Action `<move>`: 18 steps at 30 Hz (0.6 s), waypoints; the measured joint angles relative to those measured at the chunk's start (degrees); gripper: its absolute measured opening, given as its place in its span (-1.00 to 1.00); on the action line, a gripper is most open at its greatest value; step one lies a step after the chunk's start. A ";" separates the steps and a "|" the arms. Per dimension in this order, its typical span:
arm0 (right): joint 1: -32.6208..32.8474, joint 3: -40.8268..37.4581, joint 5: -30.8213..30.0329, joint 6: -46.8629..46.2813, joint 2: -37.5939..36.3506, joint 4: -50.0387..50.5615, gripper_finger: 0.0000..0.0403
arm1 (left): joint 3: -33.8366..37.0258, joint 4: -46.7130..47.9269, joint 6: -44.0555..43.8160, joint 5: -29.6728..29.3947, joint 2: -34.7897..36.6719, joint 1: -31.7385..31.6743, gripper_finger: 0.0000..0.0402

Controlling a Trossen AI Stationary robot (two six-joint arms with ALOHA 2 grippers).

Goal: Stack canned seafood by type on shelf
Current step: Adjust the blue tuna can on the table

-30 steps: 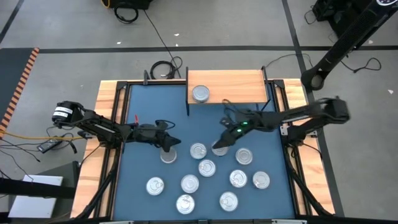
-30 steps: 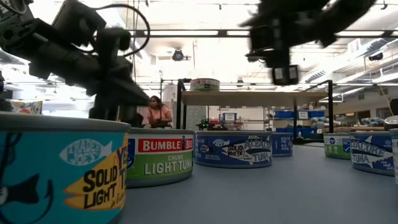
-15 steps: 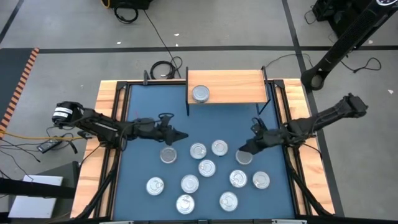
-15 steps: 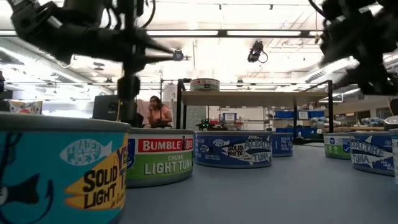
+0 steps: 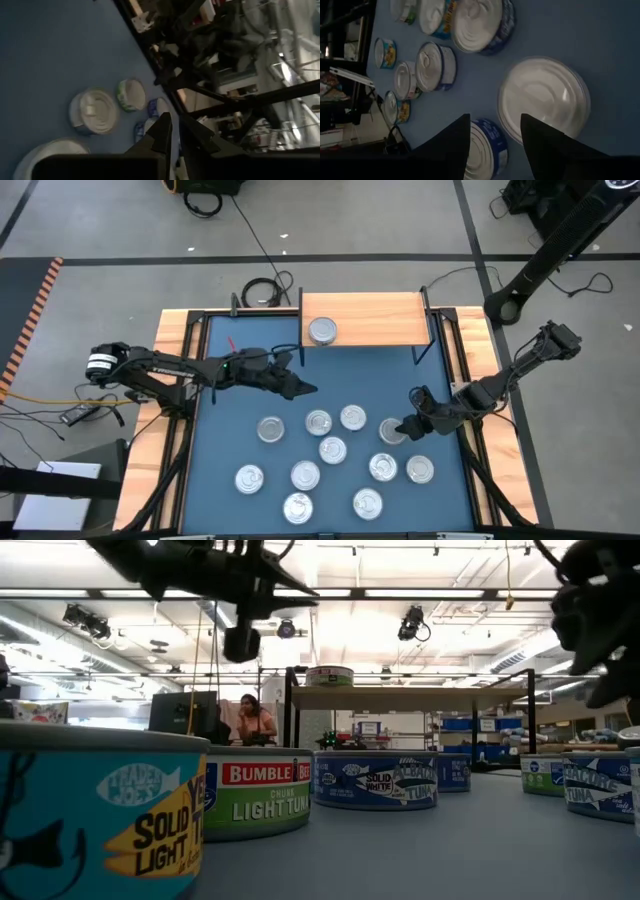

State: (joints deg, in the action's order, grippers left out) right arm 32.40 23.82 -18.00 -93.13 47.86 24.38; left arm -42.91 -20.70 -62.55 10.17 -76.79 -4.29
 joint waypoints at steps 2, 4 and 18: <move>2.23 -1.13 -2.20 -2.88 -0.36 -0.24 -0.11 | -1.23 -3.14 -2.27 2.92 -2.70 -0.62 -0.79; 4.23 -2.06 -4.69 -5.51 -1.22 -0.63 -0.11 | -2.62 -5.16 -3.54 6.17 -6.32 -0.98 -0.79; 16.12 -2.63 -12.65 -17.28 -4.86 11.84 -0.14 | -36.54 -10.73 -7.76 33.14 -39.16 -0.31 -0.85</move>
State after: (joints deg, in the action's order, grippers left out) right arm 48.51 21.19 -30.65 -110.41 43.00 36.22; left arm -79.45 -31.43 -70.31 43.31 -115.95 -4.61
